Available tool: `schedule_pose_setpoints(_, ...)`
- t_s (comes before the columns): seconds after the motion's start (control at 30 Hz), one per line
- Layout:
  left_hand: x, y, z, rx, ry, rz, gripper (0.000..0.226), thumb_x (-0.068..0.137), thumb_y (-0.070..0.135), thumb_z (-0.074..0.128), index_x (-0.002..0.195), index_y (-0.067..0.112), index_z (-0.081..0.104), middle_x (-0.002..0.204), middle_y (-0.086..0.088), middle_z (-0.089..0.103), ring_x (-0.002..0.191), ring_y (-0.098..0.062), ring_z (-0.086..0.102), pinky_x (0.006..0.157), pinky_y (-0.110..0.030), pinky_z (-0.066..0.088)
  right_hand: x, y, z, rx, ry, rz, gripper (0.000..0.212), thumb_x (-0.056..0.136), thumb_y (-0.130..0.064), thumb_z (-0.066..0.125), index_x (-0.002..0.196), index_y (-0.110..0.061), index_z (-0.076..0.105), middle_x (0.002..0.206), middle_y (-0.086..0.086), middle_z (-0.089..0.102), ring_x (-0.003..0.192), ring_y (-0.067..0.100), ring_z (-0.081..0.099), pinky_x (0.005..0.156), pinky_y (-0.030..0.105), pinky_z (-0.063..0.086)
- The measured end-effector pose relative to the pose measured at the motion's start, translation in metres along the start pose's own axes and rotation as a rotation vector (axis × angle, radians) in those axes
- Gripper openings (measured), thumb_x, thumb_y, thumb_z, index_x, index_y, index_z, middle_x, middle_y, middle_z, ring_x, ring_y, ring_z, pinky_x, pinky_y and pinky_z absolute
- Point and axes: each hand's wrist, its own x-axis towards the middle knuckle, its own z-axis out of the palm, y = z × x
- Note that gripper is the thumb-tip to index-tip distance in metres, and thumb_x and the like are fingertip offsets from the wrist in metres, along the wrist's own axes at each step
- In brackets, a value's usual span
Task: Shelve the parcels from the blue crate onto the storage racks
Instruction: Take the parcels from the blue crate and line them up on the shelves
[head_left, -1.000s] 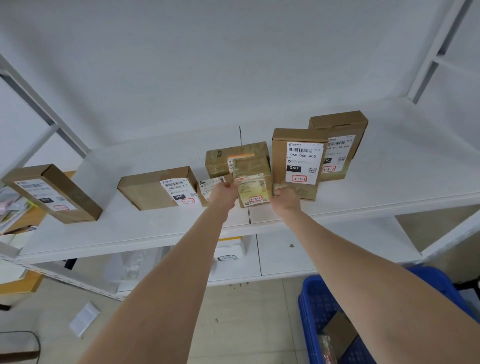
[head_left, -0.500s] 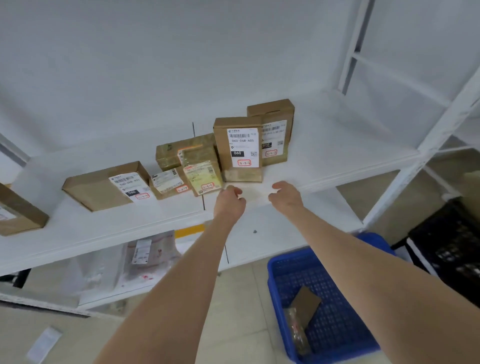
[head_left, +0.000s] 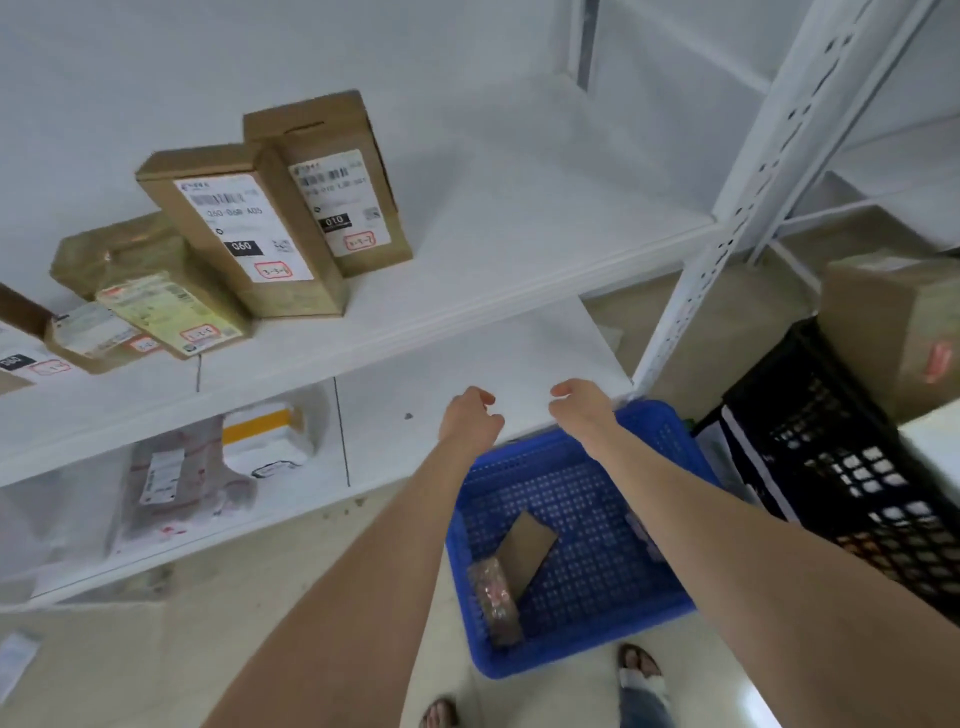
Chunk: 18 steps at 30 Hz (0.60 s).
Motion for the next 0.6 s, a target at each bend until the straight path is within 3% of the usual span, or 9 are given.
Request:
schedule_pose_setpoints(0.03,0.006,0.006,0.022,-0.008,-0.021,-0.020,0.039,0.090,0.014,0.055,0.129,0.010,0.049,0.129,-0.010,0.053,0.111,-0.023,0.055,0.082,-0.024,0.041,0.012,0.020,-0.007,-0.013,-0.014,0.009,0.038,0.094,-0.007,0.043,0.130,-0.006,0.054,0.124,0.014,0.059,0.100,0.024,0.057,0.086,0.035,0.048)
schedule_pose_setpoints(0.1,0.014,0.012,0.064,-0.009,-0.074,-0.058,0.041,0.091,0.015,0.055,0.131,0.009,0.047,0.130,-0.010,0.052,0.111,-0.024,0.055,0.081,-0.025,0.043,0.029,0.057,-0.017,-0.057,-0.054,0.039,0.035,0.094,-0.006,0.043,0.127,0.000,0.054,0.118,0.018,0.062,0.097,0.028,0.059,0.083,0.038,0.050)
schedule_pose_setpoints(0.2,0.032,0.008,0.118,0.033,-0.124,-0.083,0.042,0.093,0.015,0.053,0.133,0.006,0.045,0.128,-0.011,0.054,0.099,-0.020,0.054,0.071,-0.023,0.041,0.058,0.107,-0.016,-0.064,-0.118,0.072,0.044,0.097,-0.012,0.045,0.140,-0.007,0.043,0.130,0.015,0.056,0.101,0.027,0.058,0.081,0.036,0.049)
schedule_pose_setpoints(0.3,0.056,-0.014,0.165,0.053,-0.151,-0.139,0.041,0.093,0.015,0.052,0.133,0.005,0.044,0.130,-0.013,0.053,0.111,-0.026,0.055,0.085,-0.031,0.043,0.086,0.149,0.008,-0.039,-0.160,0.135,0.048,0.097,-0.012,0.045,0.144,-0.012,0.038,0.128,0.011,0.056,0.087,0.023,0.059,0.073,0.035,0.049)
schedule_pose_setpoints(0.4,0.083,-0.051,0.210,0.101,-0.188,-0.176,0.038,0.094,0.015,0.051,0.129,0.001,0.045,0.128,-0.015,0.054,0.116,-0.030,0.052,0.089,-0.034,0.042,0.112,0.192,0.047,0.034,-0.209,0.222,0.049,0.099,-0.012,0.044,0.147,-0.011,0.032,0.136,0.009,0.049,0.097,0.023,0.059,0.086,0.035,0.050)
schedule_pose_setpoints(0.47,0.106,-0.085,0.242,0.108,-0.218,-0.207,0.033,0.094,0.016,0.051,0.125,0.003,0.047,0.119,-0.014,0.056,0.105,-0.027,0.056,0.079,-0.030,0.042,0.136,0.225,0.082,0.094,-0.246,0.284,0.052,0.100,-0.014,0.044,0.149,-0.011,0.027,0.146,0.008,0.039,0.102,0.020,0.054,0.087,0.031,0.046)
schedule_pose_setpoints(0.53,0.133,-0.125,0.277,0.116,-0.236,-0.254,0.018,0.095,0.015,0.049,0.112,0.011,0.046,0.095,-0.006,0.053,0.076,-0.014,0.051,0.060,-0.023,0.035,0.162,0.259,0.122,0.112,-0.279,0.351,0.056,0.100,-0.013,0.044,0.151,-0.010,0.021,0.150,0.008,0.035,0.115,0.023,0.052,0.087,0.030,0.045)
schedule_pose_setpoints(0.6,0.160,-0.167,0.311,0.103,-0.262,-0.319,0.017,0.096,0.015,0.047,0.112,0.012,0.044,0.093,0.000,0.052,0.075,-0.012,0.050,0.059,-0.023,0.034,0.188,0.293,0.167,0.161,-0.312,0.426,0.060,0.098,-0.010,0.046,0.152,-0.010,0.018,0.136,0.011,0.048,0.106,0.025,0.058,0.082,0.035,0.050)
